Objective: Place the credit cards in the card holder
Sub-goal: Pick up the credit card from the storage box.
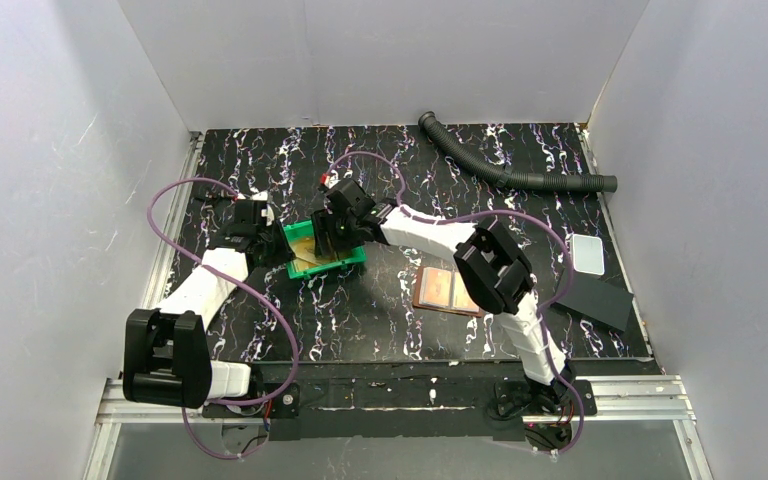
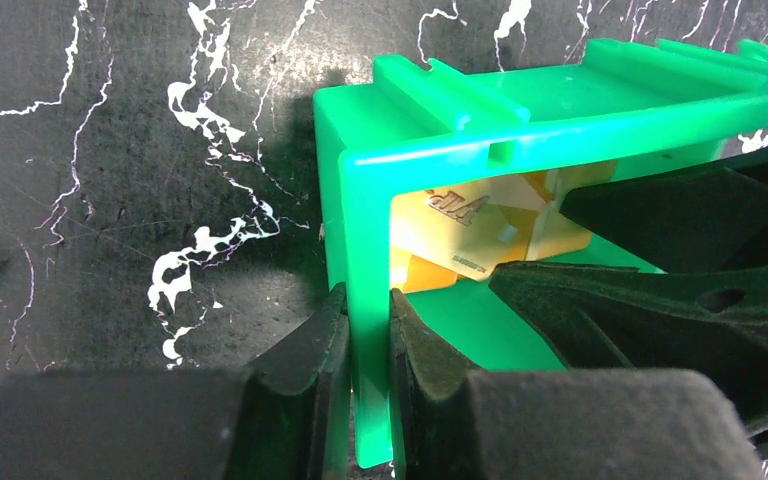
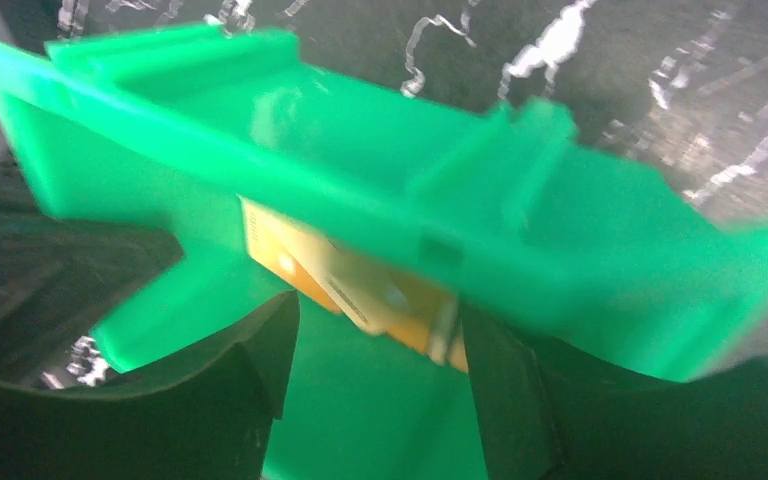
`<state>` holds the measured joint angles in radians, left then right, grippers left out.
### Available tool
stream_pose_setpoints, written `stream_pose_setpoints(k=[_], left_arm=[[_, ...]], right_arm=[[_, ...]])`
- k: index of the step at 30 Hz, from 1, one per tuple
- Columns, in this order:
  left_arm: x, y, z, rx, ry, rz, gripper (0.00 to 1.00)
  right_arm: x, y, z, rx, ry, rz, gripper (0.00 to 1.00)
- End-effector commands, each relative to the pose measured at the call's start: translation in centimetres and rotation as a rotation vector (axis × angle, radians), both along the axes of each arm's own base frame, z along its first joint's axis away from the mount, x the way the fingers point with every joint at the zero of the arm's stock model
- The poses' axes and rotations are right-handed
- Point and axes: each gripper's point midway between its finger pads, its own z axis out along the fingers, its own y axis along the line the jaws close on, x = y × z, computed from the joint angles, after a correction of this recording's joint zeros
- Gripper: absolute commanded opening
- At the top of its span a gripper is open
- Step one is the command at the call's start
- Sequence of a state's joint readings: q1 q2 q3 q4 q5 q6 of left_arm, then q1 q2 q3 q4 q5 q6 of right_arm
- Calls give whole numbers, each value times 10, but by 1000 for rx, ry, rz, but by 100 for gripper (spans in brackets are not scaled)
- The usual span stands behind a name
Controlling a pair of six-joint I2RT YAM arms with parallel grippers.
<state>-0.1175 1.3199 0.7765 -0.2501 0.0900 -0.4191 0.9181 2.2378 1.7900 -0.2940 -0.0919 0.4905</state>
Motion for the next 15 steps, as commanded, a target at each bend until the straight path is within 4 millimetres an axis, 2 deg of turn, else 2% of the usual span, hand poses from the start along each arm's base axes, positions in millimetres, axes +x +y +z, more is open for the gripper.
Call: stream_pose_setpoints(k=[1,4,7,12,15], left_arm=[[16,-14,27,-45,-85,-29,0],[17,-17,27,-50,-88,-33,0],[18,-17,28,-51,-89,-32,0],[17,-13,25,-33,-78,-15,0],[16,-11,23,-25,-69,-2,0]], right_arm=[[1,39,7,194,59,37,64],[-3,47,20,268,68,55,61],[-7,45,23,285,89,55,56],[-14,43,45,371,88,61,49],[-17,39,51,385,103,59,44]])
